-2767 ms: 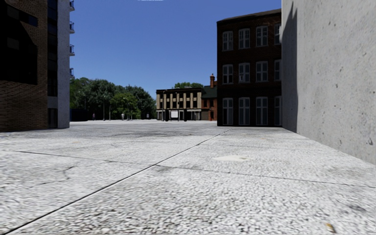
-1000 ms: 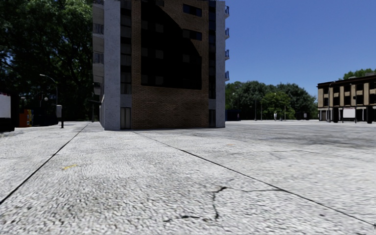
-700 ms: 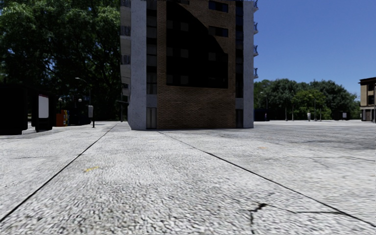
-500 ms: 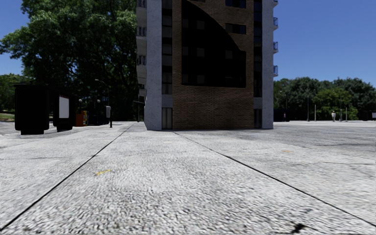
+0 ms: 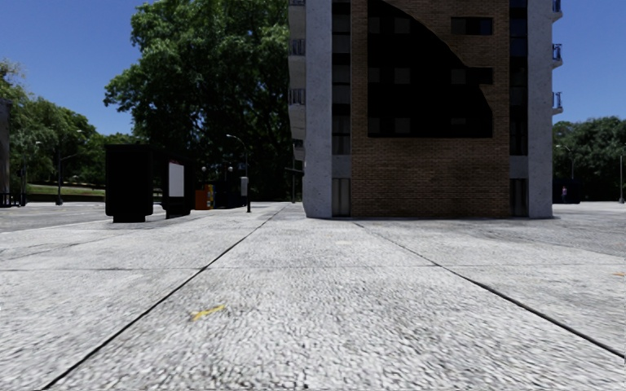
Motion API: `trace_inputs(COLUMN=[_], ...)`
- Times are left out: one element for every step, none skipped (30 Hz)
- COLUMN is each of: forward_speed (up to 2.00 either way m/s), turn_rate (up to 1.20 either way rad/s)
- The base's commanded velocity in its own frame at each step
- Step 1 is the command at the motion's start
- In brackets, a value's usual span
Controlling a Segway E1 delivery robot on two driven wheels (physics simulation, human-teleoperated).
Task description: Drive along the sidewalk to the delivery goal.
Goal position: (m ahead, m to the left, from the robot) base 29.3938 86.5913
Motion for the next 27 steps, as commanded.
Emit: trace_inputs(forward_speed=[1.91, 1.91, 2.00, 2.00, 2.00, 2.00, 2.00, 2.00, 2.00, 2.00, 2.00, 2.00, 2.00, 2.00, 2.00, 2.00, 2.00, 2.00, 2.00, 2.00, 2.00, 2.00, 2.00, 2.00, 2.00, 2.00, 2.00], turn_rate=[0.48, 0.48, 0.46, 0.46, 0.45, 0.45, 0.45, 0.45, 0.43, 0.43, 0.38, 0.32, 0.22, 0.22, 0.08, 0.00, 0.00, 0.00, 0.00, 0.00, 0.00, 0.00, 0.00, 0.00, 0.00, 0.00, 0.00])
